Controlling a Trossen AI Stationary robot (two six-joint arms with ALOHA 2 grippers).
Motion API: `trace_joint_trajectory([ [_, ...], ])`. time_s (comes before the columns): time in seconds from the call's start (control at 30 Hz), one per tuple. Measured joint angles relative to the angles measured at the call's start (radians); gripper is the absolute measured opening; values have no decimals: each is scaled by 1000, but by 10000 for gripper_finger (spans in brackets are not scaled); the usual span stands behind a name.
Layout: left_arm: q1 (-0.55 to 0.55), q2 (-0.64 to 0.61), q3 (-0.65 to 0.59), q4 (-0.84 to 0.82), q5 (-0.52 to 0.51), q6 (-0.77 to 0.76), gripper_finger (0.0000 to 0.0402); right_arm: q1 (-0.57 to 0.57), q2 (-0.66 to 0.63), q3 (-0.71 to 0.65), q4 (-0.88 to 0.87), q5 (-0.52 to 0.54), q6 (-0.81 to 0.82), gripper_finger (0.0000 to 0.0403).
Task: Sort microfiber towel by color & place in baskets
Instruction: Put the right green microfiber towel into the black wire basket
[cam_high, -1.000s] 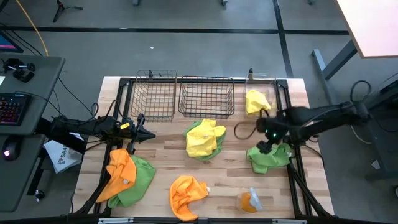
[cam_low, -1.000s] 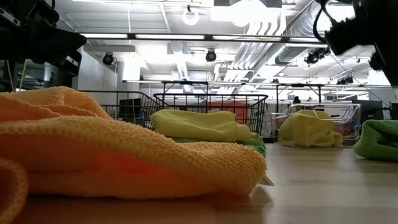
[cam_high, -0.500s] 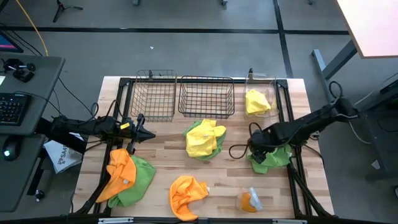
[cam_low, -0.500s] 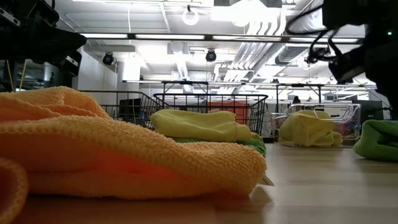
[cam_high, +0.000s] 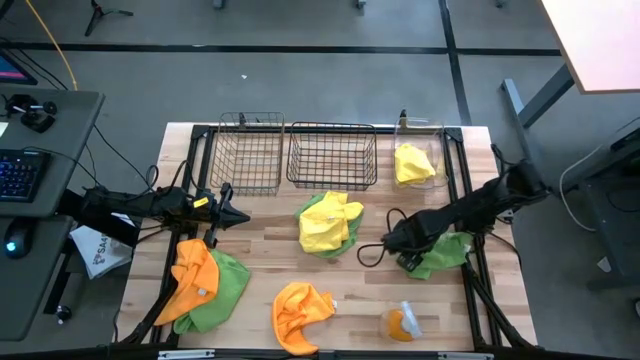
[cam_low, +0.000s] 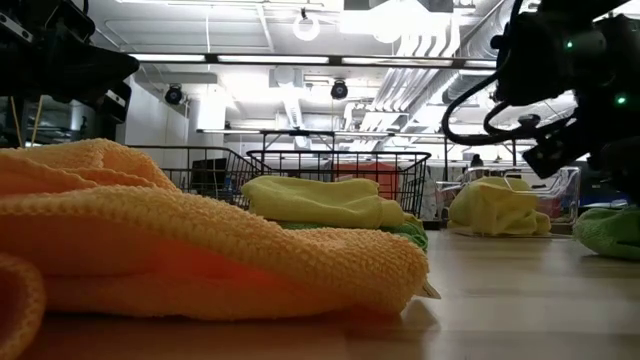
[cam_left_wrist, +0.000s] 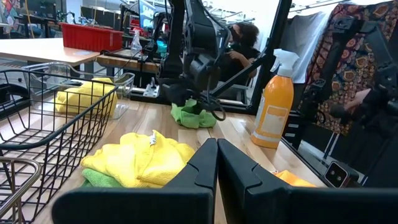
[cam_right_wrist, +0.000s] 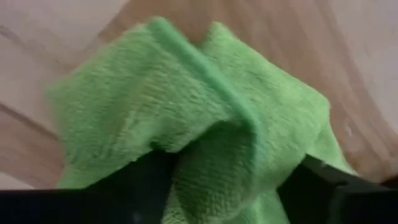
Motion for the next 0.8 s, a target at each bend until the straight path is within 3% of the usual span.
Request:
trace_joint_trajectory([
  [0.13,0,0,0,0,0,0,0,0,-23,25,-60,2,-75,51],
  [0.17,0,0,0,1,0,0,0,-3,-42,35,-98,13,-97,28],
  [0.3,0,0,0,1,0,0,0,-44,-163,195,-275,77,-171,30],
  [0.4,0,0,0,0,0,0,0,-91,-257,355,-333,192,-254,10],
  [0.5,0,0,0,0,0,0,0,-150,-332,486,-211,352,-357,10],
  [0.57,0,0,0,1,0,0,0,-204,-355,526,-77,404,-474,12],
  [0.67,0,0,0,0,0,0,0,-297,-349,537,170,413,-709,8],
  [0.8,0,0,0,1,0,0,0,-448,-271,531,485,385,-808,7],
])
